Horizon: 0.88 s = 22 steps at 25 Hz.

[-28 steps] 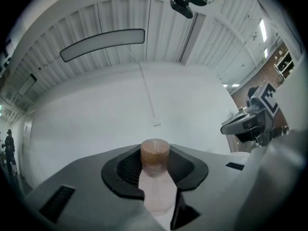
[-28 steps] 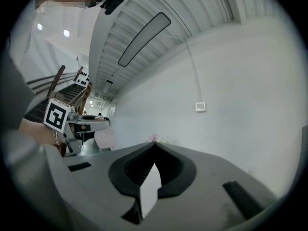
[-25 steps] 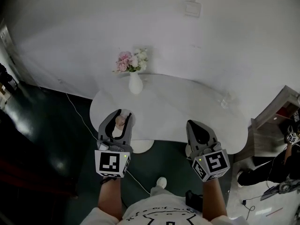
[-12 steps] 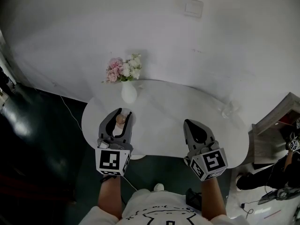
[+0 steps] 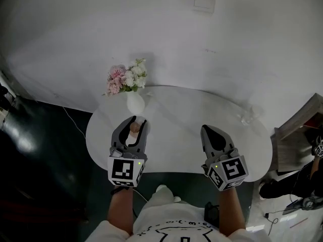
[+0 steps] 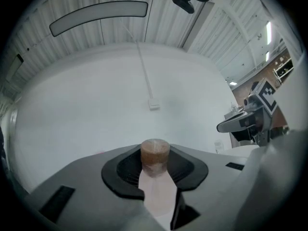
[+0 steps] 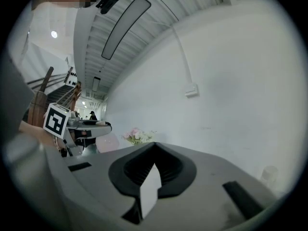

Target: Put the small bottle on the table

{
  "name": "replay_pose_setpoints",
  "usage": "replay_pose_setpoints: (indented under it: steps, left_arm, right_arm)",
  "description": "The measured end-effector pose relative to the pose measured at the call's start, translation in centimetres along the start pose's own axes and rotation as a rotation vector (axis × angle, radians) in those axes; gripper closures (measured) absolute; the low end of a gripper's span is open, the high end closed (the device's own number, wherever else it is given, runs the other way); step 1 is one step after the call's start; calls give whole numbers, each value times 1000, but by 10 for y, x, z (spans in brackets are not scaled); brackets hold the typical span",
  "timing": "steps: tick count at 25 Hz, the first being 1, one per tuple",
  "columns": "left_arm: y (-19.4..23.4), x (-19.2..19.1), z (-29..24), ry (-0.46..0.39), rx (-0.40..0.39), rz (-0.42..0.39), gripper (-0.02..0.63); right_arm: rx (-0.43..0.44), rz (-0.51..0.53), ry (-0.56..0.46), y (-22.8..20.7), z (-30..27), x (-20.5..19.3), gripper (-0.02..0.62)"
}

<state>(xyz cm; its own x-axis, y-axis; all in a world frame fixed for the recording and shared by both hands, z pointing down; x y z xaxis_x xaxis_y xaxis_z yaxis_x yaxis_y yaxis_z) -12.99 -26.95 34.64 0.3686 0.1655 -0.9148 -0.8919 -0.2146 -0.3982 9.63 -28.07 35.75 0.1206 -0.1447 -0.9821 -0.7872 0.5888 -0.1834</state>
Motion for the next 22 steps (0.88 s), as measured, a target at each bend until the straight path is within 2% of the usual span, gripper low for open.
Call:
replay_pose_setpoints:
  steps: [22]
  left_arm:
    - [-2, -113, -81, 140, -184, 123, 477]
  right_arm:
    - [-60, -43, 171, -9, -87, -67, 601]
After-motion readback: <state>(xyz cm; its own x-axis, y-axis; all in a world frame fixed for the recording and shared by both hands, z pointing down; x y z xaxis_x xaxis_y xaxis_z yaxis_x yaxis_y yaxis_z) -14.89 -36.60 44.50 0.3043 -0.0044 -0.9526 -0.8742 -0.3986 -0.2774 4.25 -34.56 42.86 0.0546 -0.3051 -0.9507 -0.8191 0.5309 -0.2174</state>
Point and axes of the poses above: the fingertips, and each gripper's own axes: z backward along the fingers, y to its left, x out of its top, the point moved 4 cm from there along z, backward along the fingers, and after that the axes turned 11 degrees about -z, right-handed, at the moved point
